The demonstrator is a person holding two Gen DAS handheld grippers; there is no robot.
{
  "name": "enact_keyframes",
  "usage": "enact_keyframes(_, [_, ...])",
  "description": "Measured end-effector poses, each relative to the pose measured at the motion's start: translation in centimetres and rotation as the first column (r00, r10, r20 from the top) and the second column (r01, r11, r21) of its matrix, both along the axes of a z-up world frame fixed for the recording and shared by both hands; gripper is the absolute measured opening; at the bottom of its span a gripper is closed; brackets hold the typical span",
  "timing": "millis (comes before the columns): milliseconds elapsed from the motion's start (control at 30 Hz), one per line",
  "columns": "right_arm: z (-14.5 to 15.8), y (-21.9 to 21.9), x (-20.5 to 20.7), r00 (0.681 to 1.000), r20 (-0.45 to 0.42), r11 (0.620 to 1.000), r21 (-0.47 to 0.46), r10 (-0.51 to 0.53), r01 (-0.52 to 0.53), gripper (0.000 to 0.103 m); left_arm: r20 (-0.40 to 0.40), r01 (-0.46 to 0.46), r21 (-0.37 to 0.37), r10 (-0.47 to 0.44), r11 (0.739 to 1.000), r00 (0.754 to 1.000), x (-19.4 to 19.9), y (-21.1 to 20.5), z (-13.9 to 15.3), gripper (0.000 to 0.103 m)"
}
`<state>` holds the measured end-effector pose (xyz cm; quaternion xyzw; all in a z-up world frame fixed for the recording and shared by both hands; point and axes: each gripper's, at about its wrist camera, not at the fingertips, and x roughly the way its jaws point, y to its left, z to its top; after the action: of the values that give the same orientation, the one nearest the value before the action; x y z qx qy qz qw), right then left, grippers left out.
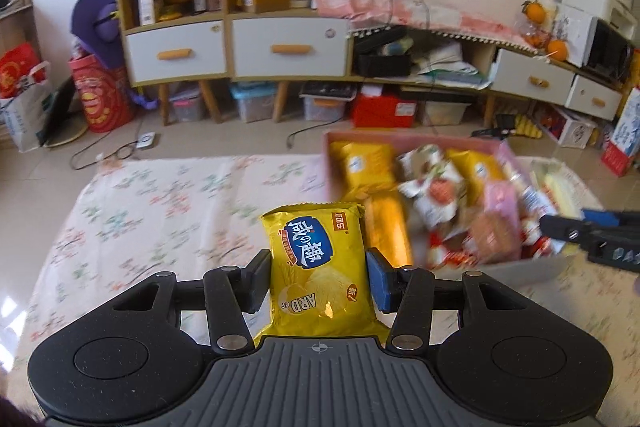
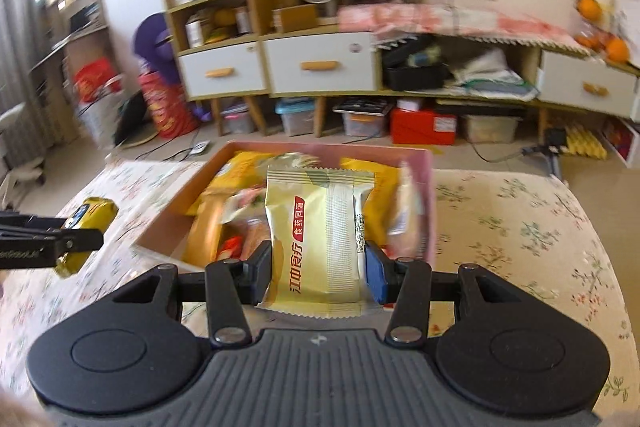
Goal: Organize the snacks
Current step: 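Carry both packets into the pink box and open both tools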
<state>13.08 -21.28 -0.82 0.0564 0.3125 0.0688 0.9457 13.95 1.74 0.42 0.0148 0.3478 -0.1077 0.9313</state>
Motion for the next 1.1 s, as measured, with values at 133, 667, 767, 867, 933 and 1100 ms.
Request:
enact_keyframes(133, [-0.5, -0.8, 0.7, 0.999, -0.014, 0.999, 0.016, -0.038, 0.038, 0.044, 0.002, 0.033, -0.009, -0.033, 0.999, 0.999, 1.6, -2.3, -0.2, 0.048])
enact_keyframes(667, [-1.2, -1.2, 2.4, 0.998, -0.020, 0.993, 0.094, -0.065, 0.067, 0.044, 0.015, 0.050, -0.018, -0.050, 0.999, 0.999, 5.3, -5.3, -2.6, 0.050])
enact_keyframes(767, [-1.3, -1.3, 2.4, 0.997, -0.015, 0.992, 0.104, -0.075, 0.076, 0.048, 0.009, 0.054, -0.017, -0.054, 0.998, 0.998, 5.5, -5.2, -2.8, 0.064])
enact_keyframes(867, [-1.1, -1.4, 2.2, 0.997, -0.013, 0.991, 0.110, -0.080, 0.081, 0.058, 0.019, 0.059, -0.012, -0.059, 0.998, 0.998, 5.3, -5.3, -2.7, 0.070])
enact_keyframes(933, [-1.0, -1.5, 2.3, 0.997, -0.014, 0.990, 0.114, -0.080, 0.081, 0.060, 0.019, 0.064, -0.013, -0.064, 0.998, 0.998, 5.2, -5.3, -2.6, 0.074])
enact_keyframes(1100, [-0.6, -1.5, 2.0, 0.997, 0.000, 0.992, 0.101, -0.075, 0.074, 0.070, 0.016, 0.067, -0.012, -0.067, 0.998, 0.998, 4.7, -5.3, -2.0, 0.080])
